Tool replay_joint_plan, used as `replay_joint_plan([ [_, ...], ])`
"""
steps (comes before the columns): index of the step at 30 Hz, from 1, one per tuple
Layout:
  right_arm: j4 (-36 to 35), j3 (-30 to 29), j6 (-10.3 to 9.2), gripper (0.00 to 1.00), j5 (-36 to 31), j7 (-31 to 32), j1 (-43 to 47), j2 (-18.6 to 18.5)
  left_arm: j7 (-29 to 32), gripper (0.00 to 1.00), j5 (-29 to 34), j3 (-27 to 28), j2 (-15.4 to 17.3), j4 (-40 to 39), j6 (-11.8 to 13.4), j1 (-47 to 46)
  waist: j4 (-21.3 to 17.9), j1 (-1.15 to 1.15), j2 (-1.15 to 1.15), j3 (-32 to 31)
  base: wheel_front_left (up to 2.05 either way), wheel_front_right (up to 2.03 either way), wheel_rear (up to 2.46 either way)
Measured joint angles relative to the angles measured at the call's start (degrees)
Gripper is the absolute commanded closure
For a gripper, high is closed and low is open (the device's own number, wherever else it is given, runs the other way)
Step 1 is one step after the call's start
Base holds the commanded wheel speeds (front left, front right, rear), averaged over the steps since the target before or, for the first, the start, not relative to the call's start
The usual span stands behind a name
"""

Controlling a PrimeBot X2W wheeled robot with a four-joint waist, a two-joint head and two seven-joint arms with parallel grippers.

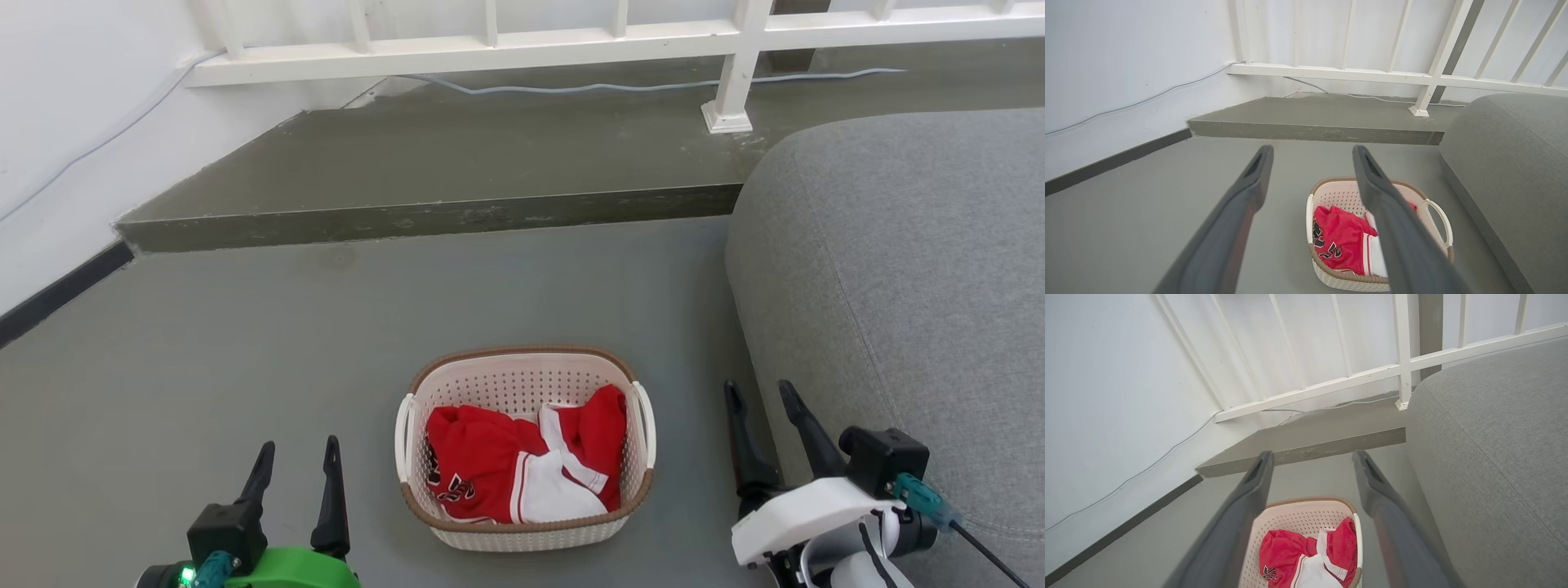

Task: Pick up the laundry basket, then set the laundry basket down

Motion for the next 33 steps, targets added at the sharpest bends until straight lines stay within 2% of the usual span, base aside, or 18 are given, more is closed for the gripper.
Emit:
replay_joint_plan([
  [30,-1.69,-0.98,0.13,0.0,-1.97,0.01,3.23,0.44,0.0,0.0,2.77,2.13,0.0,-1.51,0.0,2.08,0.03,0.0,0.0,-0.97,0.0,0.0,0.0],
  [31,-1.69,-0.98,0.13,1.0,-1.97,0.01,3.23,0.44,0.0,1.0,2.77,2.13,0.0,-1.51,0.0,2.08,0.03,0.0,0.0,-0.97,0.0,0.0,0.0],
  [33,-0.55,-0.87,0.13,1.0,-1.96,0.02,3.43,0.45,0.1,1.0,2.75,1.8,-0.2,-0.34,-0.01,2.24,0.03,0.0,0.0,-0.98,0.0,0.0,0.0],
])
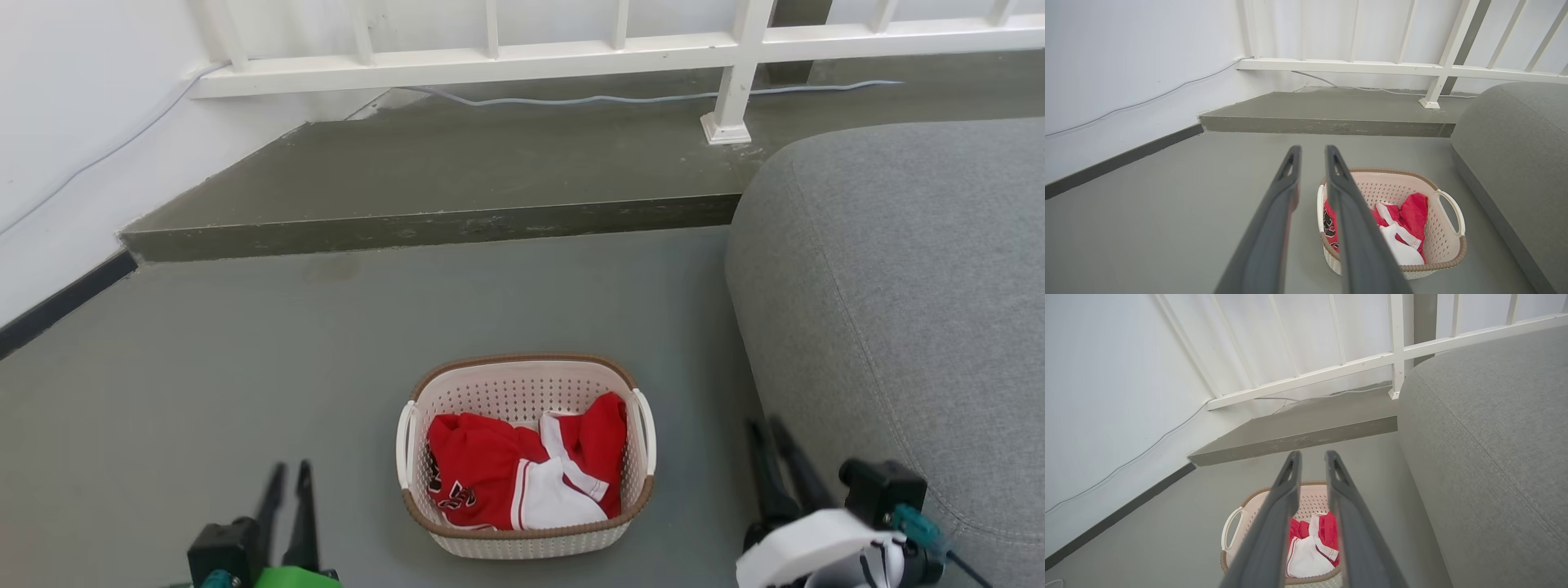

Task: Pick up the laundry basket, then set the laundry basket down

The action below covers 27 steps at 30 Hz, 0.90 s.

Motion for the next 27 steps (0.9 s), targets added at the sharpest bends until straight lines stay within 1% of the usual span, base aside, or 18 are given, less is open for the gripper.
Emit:
replay_joint_plan([
  [3,1.53,0.08,-0.01,1.0,0.07,0.01,1.04,0.0,0.15,1.0,-0.02,-0.32,-0.36,1.65,0.0,0.34,0.0,0.0,0.0,0.0,0.0,0.0,0.0],
  [9,1.26,0.07,0.48,1.0,1.82,0.01,1.96,0.0,0.16,1.0,-2.0,-0.24,-0.41,1.81,-0.15,0.58,0.0,0.0,0.0,0.07,0.0,0.0,0.0],
  [15,0.41,-0.27,1.01,1.0,5.83,0.1,2.02,0.02,0.69,1.0,-5.89,0.04,-0.55,1.59,-0.74,0.59,0.0,0.0,0.0,0.16,0.0,0.0,0.0],
  [18,0.24,-0.85,1.08,1.0,8.48,0.54,2.02,0.03,1.26,1.0,-8.5,0.31,-0.59,1.46,-1.35,0.59,0.01,0.0,0.0,0.21,0.0,0.0,0.0],
  [21,0.21,-1.77,1.56,1.0,11.2,1.12,1.99,0.05,1.83,1.0,-11.45,0.81,-0.65,1.3,-1.86,0.59,0.01,0.0,0.0,0.25,0.0,0.0,0.0],
  [27,0.19,-2.91,1.58,1.0,15.11,1.93,1.89,0.11,3.12,1.0,-15.7,1.89,-0.75,1.26,-2.56,0.54,0.02,0.0,0.0,0.32,0.0,0.0,0.0],
])
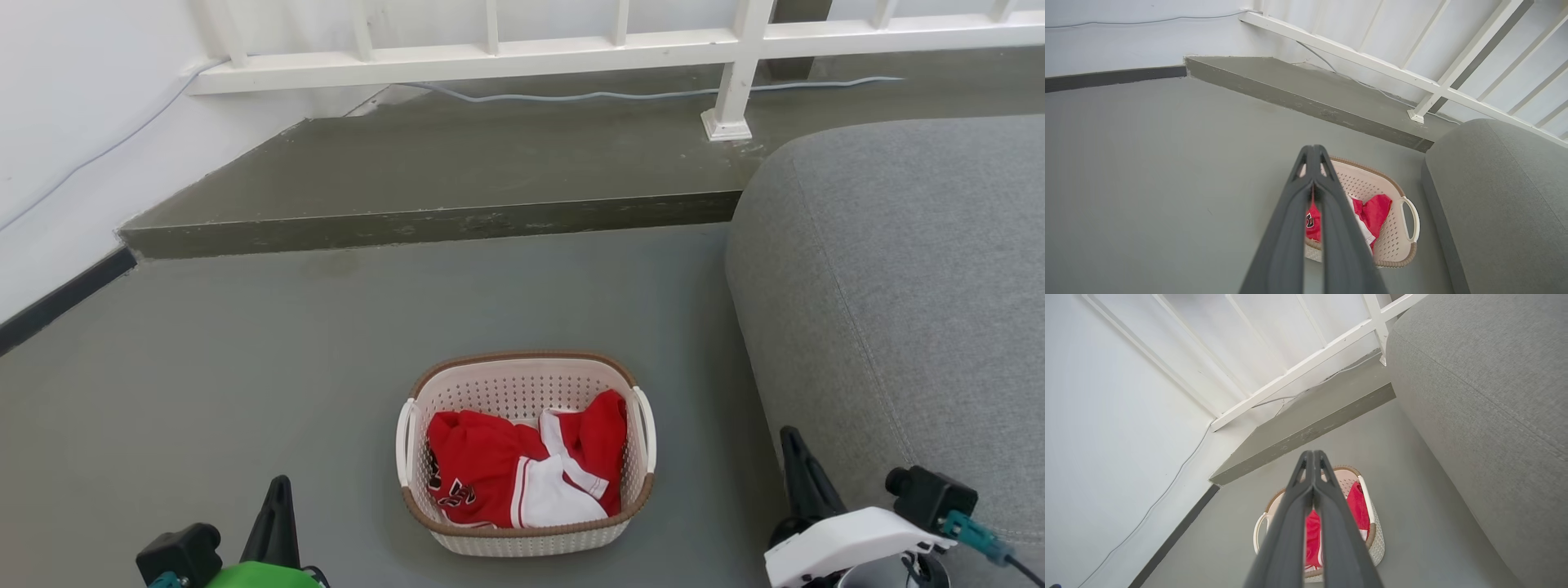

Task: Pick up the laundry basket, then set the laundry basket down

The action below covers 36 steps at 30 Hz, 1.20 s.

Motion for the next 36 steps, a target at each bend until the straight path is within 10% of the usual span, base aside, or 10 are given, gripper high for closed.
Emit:
replay_joint_plan([
  [36,0.94,-6.69,3.54,1.0,24.84,5.94,-3.77,-1.25,6.41,1.0,-25.03,5.3,-0.1,1.24,-3.91,-2.89,0.0,0.0,0.0,0.38,0.0,0.0,0.0],
])
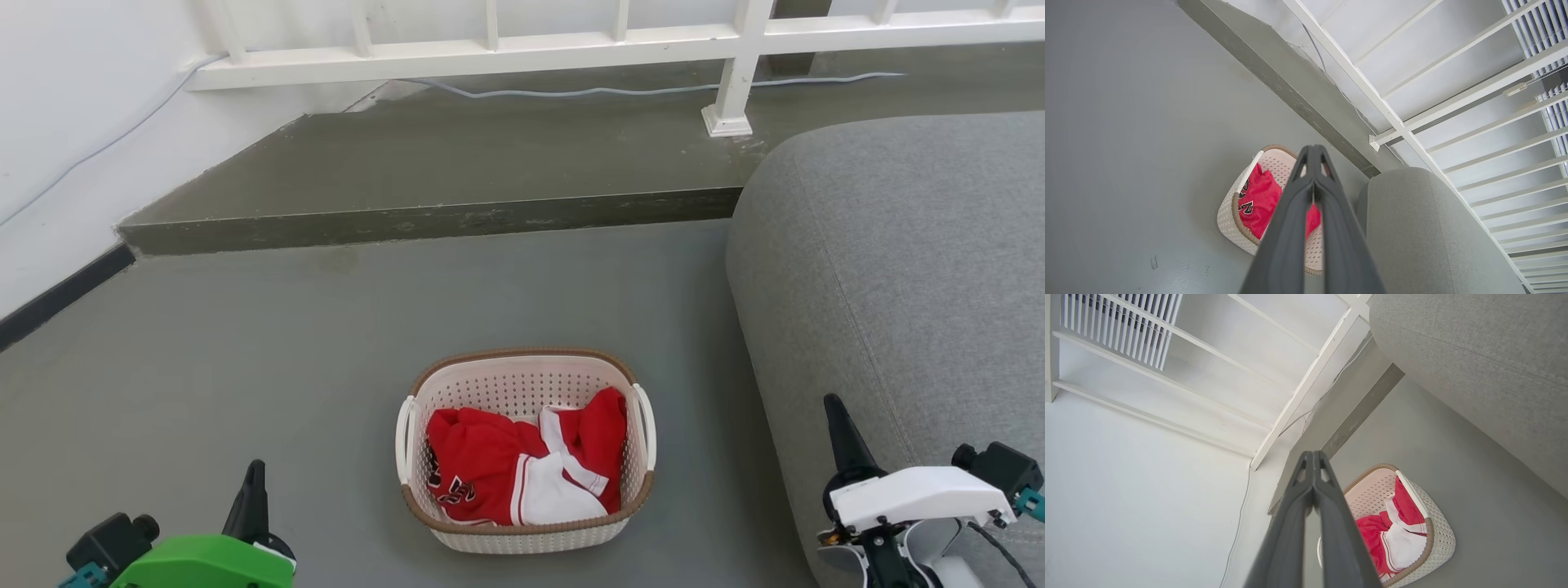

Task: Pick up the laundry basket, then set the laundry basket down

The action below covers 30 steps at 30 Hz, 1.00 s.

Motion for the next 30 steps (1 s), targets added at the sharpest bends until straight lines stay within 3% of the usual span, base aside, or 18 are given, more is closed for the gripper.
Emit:
replay_joint_plan([
  [30,2.26,-5.09,3.53,1.0,19.81,4.15,-3.58,-0.97,4.79,1.0,-20.31,3.91,0.18,1.62,-3.28,-3.38,-0.01,0.0,0.0,0.26,0.0,0.0,0.0],
])
